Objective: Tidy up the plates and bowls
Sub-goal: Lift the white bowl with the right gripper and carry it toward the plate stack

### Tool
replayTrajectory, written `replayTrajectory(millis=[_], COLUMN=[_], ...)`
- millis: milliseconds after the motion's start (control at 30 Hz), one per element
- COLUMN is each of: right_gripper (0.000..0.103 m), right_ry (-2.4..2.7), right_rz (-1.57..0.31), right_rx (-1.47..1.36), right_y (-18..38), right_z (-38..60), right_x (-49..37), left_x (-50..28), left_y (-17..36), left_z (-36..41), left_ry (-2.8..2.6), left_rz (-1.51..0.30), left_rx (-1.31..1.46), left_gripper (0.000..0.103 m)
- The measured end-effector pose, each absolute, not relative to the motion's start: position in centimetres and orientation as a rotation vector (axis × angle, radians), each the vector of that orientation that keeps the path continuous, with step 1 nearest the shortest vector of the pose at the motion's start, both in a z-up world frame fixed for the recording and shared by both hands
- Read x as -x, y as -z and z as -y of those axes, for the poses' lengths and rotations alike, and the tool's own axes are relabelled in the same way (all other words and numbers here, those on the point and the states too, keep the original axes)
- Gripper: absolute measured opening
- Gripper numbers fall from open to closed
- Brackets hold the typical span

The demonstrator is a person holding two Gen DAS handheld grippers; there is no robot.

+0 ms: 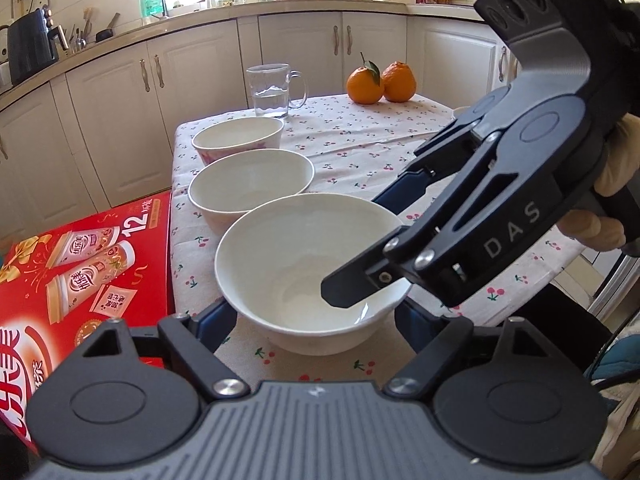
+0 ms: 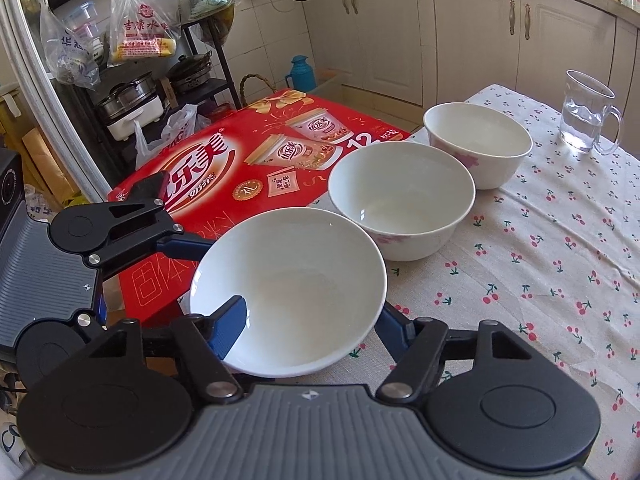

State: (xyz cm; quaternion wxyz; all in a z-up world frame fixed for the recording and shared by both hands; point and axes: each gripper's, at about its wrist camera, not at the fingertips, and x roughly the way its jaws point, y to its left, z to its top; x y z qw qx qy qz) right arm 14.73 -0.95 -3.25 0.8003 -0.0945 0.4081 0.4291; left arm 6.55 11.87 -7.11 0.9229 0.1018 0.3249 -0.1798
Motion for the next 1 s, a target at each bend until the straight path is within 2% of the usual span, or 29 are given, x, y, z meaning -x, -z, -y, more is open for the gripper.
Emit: replayTrajectory(millis=[1000], right_gripper=[0.075], right_ry=[-0.642], right_rz=[-0.852], right_rx=[0.120], right_y=[2.8], right_z=[13.1], right_x=[-16.1], left_x=[-12.0], left_y=[7.1], left_z=[-1.3], left_ry=[0.625], left_rz=[-0.632], left_rx=[-0.295], left_gripper=[0.086])
